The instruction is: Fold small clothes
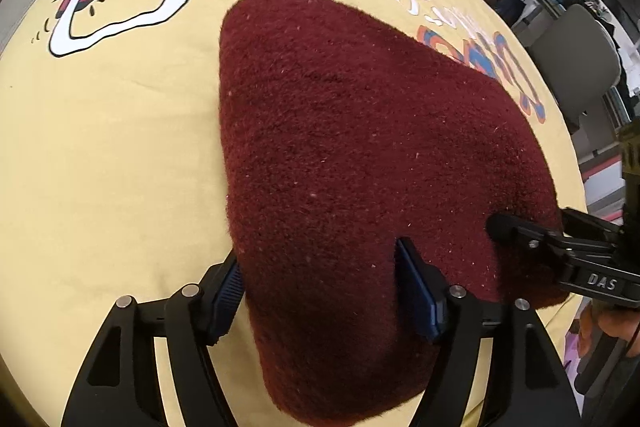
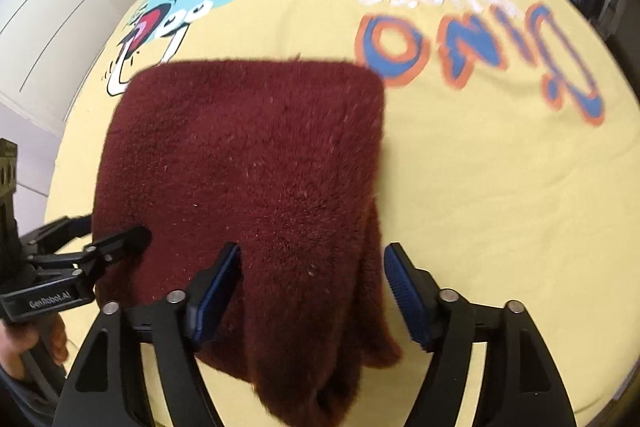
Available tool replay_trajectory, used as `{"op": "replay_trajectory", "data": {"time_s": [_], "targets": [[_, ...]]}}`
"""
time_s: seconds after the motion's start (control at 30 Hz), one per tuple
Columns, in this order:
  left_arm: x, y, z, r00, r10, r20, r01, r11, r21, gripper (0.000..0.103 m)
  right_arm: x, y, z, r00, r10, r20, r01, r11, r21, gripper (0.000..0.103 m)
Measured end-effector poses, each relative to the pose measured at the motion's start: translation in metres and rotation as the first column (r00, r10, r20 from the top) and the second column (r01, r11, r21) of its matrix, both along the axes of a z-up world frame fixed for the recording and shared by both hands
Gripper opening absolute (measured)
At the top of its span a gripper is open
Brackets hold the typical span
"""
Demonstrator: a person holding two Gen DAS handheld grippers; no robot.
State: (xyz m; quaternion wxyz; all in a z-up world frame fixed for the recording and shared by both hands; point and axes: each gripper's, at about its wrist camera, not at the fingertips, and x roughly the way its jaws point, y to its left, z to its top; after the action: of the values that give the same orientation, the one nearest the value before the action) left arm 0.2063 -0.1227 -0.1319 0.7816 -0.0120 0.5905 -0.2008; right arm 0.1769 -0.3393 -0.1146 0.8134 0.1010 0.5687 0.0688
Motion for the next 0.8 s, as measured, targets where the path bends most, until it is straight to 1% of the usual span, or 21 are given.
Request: {"op": "replay_trajectory", "data": {"time_s": [0.03,0.07,0.1,0.13,0.17,0.2,0.23,0.27,0.3,0.33,0.4,0.5,0.53,0.6,0.7,0.8], "targets": [[-0.001,0.002,0.004,1.000,0.005,0.007,-0.005,1.000,0.006,0.073,-0.003,-0.003,0.006,1.000,0.001,0.015,-0.001,1.000,-0.012,0.082],[-0.002,0.003,0.010,1.000,0.007,0.025,-0.008,1.000,0.024,0.077,-0.008,-0.004,0.011,1.000,0.003,0.027,-0.003,1.000,-0.027,0.082],[-0.004,0.002,0.012,0.999,0.006,0.040,-0.008,0.999,0.046,0.086,-0.012,-0.006,0.014,0.999,0.008,0.035,-0.006,0.999,-0.039,0.082],[-0.007,0.004,0.017,0.998,0.010,0.055,-0.014,0.997,0.073,0.097,-0.015,-0.006,0.017,0.999,0.014,0.041,-0.012,0.998,-0.054,0.084],[-0.011,0.011,0.021,0.998,0.013,0.059,-0.018,0.997,0.079,0.102,-0.018,-0.004,0.017,0.999,0.019,0.046,-0.016,0.998,-0.066,0.086],[-0.014,0.013,0.022,0.998,0.016,0.059,-0.020,0.997,0.073,0.102,-0.022,-0.002,0.016,0.998,0.022,0.051,-0.018,0.997,-0.080,0.088],[-0.015,0.013,0.023,0.998,0.021,0.061,-0.025,0.997,0.067,0.102,-0.025,-0.002,0.014,0.998,0.025,0.056,-0.019,0.995,-0.097,0.093],[-0.018,0.014,0.025,0.997,0.027,0.068,-0.032,0.997,0.073,0.102,-0.028,-0.003,0.012,0.998,0.029,0.061,-0.022,0.994,-0.108,0.100],[-0.020,0.016,0.026,0.997,0.033,0.077,-0.040,0.996,0.085,0.102,-0.031,-0.003,0.009,0.997,0.026,0.068,-0.018,0.993,-0.114,0.103],[-0.021,0.016,0.026,0.996,0.040,0.082,-0.048,0.994,0.094,0.102,-0.034,-0.006,0.006,0.996,0.020,0.082,-0.010,0.993,-0.121,0.103],[-0.023,0.018,0.024,0.994,0.053,0.093,-0.060,0.995,0.081,0.102,-0.033,-0.007,0.001,0.995,0.010,0.096,0.002,0.992,-0.130,0.103],[-0.019,0.013,0.012,0.994,0.061,0.089,-0.071,0.991,0.113,0.102,-0.035,-0.014,-0.008,0.994,0.005,0.105,0.009,0.991,-0.136,0.103],[-0.020,0.014,0.010,0.994,0.061,0.086,-0.070,0.991,0.111,0.102,-0.035,-0.018,-0.013,0.995,0.000,0.100,0.014,0.990,-0.137,0.103],[-0.022,0.021,0.006,0.994,0.067,0.084,-0.076,0.991,0.112,0.102,-0.034,-0.024,-0.022,0.996,-0.015,0.092,0.026,0.992,-0.121,0.103],[-0.024,0.021,-0.003,0.992,0.059,0.109,-0.071,0.991,0.111,0.102,-0.036,-0.032,-0.034,0.996,-0.020,0.092,0.027,0.997,-0.071,0.103],[-0.024,0.026,-0.014,0.990,0.079,0.114,-0.089,0.992,0.084,0.103,-0.038,-0.033,-0.037,0.995,-0.034,0.098,0.039,0.998,-0.055,0.103]]}}
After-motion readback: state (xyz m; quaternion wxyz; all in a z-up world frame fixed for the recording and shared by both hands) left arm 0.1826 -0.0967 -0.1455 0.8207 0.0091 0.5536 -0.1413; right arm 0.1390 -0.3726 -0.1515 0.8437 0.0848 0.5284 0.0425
